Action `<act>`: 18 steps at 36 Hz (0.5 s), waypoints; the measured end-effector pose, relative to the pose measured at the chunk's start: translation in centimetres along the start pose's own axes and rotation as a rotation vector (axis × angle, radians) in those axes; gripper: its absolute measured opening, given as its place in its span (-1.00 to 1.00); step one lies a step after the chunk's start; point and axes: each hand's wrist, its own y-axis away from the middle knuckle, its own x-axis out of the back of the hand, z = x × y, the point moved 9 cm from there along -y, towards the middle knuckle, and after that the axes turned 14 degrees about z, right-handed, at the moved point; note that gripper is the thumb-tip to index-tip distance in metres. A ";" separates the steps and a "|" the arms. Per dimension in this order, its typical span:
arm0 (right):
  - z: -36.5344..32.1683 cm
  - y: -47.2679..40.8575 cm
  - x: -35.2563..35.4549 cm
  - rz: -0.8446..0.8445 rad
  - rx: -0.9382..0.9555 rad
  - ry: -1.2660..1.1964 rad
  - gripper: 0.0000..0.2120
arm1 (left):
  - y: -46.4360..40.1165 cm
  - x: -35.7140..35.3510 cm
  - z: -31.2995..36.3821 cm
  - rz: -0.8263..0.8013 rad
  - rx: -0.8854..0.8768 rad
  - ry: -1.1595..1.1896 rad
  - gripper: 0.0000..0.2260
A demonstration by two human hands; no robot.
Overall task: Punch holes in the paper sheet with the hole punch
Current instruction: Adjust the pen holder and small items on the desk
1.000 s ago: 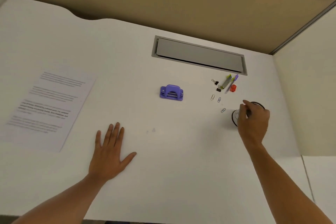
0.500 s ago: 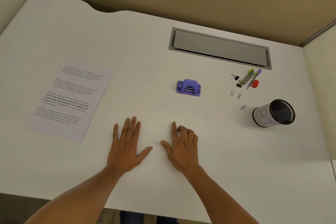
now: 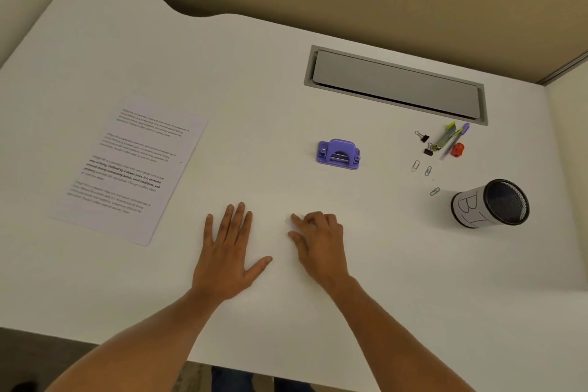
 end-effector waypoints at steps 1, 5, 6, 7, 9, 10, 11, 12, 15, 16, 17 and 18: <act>0.6 -0.6 -0.1 -0.002 -0.016 -0.036 -0.68 | 0.0 0.0 0.0 -0.001 -0.001 0.000 -0.14; 1.9 -3.0 -1.1 -0.075 0.027 -0.144 -0.59 | 0.0 0.2 0.1 0.008 -0.003 0.016 -0.15; 1.8 -3.5 -1.2 -0.092 0.067 -0.161 -0.56 | 0.0 0.2 0.1 0.006 -0.002 0.014 -0.15; 1.6 -3.9 -1.3 -0.109 0.110 -0.167 -0.55 | 0.0 0.1 0.1 0.004 -0.002 0.011 -0.15; 1.3 -4.7 -1.5 -0.156 0.180 -0.168 -0.55 | 0.0 0.1 0.0 -0.001 0.000 0.010 -0.15; 1.2 -5.0 -1.7 -0.184 0.201 -0.167 -0.57 | 0.0 0.1 0.0 -0.004 0.001 0.010 -0.15; 1.1 -5.3 -1.8 -0.210 0.218 -0.165 -0.60 | 0.0 0.0 0.0 -0.006 0.003 0.011 -0.15; 1.0 -5.6 -1.9 -0.231 0.235 -0.163 -0.63 | 0.0 0.0 0.0 -0.009 0.004 0.013 -0.15; 0.6 -5.7 -1.8 -0.221 0.295 -0.169 -0.66 | -0.1 -0.2 0.0 -0.018 0.007 0.013 -0.15; 0.5 -5.5 -1.6 -0.196 0.307 -0.178 -0.64 | -0.1 -0.2 0.0 -0.021 0.009 0.010 -0.14; 0.5 -5.4 -1.5 -0.169 0.303 -0.191 -0.62 | -0.1 -0.2 0.0 -0.023 0.009 0.009 -0.14; 0.5 -5.3 -1.4 -0.143 0.290 -0.204 -0.62 | -0.1 -0.2 0.0 -0.022 0.009 0.011 -0.14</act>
